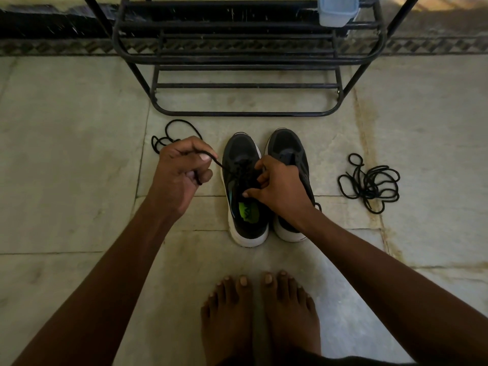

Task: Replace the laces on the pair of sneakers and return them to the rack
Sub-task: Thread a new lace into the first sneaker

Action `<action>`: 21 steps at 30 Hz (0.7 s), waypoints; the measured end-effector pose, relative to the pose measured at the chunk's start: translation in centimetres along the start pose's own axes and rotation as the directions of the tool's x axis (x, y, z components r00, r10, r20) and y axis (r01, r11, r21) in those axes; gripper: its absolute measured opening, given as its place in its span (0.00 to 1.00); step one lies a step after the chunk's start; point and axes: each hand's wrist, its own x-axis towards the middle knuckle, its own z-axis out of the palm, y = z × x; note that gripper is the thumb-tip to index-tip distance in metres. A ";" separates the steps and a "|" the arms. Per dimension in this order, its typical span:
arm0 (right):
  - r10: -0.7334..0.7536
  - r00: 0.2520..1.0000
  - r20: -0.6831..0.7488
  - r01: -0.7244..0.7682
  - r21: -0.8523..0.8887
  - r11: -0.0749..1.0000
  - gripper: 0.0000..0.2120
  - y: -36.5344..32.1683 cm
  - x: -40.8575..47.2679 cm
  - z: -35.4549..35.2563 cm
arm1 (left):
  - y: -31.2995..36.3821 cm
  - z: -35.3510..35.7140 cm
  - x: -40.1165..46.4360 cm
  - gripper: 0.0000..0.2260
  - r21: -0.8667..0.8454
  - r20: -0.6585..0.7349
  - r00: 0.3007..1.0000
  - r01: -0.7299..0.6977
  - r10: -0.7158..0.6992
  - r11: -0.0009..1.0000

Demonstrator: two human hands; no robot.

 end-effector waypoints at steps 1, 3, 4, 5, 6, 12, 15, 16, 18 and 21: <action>-0.007 1.000 0.005 0.007 -0.001 1.000 0.26 0.0 0.0 0.0 | 0.1 0.2 -0.1 0.06 0.035 0.004 1.000 -0.010 0.010 0.999; -0.039 0.999 -0.020 0.039 0.005 0.999 0.25 -0.3 0.0 -0.2 | 0.2 0.6 -0.2 0.07 0.089 0.016 0.999 -0.042 0.041 0.995; -0.071 0.996 -0.048 0.072 0.021 0.997 0.24 -0.4 0.0 -0.3 | 0.2 0.8 -0.3 0.06 0.119 0.023 0.998 -0.062 0.059 0.991; -0.116 0.990 -0.075 0.120 0.049 0.992 0.23 -0.7 0.0 -0.4 | 0.1 0.8 -0.3 0.05 0.150 0.034 0.996 -0.085 0.080 0.985; -0.165 0.982 -0.087 0.173 0.085 0.981 0.22 -1.0 0.1 -0.6 | 0.0 0.8 -0.3 0.05 0.180 0.047 0.994 -0.108 0.101 0.978; -0.245 0.952 0.182 0.095 0.585 0.806 0.11 -3.6 0.5 -2.4 | 0.1 1.1 0.2 0.07 0.333 0.010 0.981 -0.185 0.193 0.924; -0.249 0.935 0.252 0.025 0.655 0.756 0.07 -4.0 0.9 -3.4 | 0.0 0.6 0.3 0.07 0.330 -0.038 0.981 -0.167 0.189 0.929; -0.258 0.935 0.243 0.021 0.688 0.726 0.07 -4.1 1.0 -3.6 | -0.2 0.4 0.3 0.07 0.344 -0.058 0.981 -0.155 0.185 0.926; -0.265 0.942 0.204 0.034 0.730 0.682 0.07 -4.1 1.5 -4.2 | -0.9 -0.1 0.4 0.05 0.400 -0.105 0.983 -0.097 0.150 0.911; -0.264 0.951 0.158 0.081 0.700 0.710 0.04 -4.0 2.2 -5.2 | -2.3 -1.1 0.2 0.06 0.503 -0.150 0.987 0.031 0.053 0.863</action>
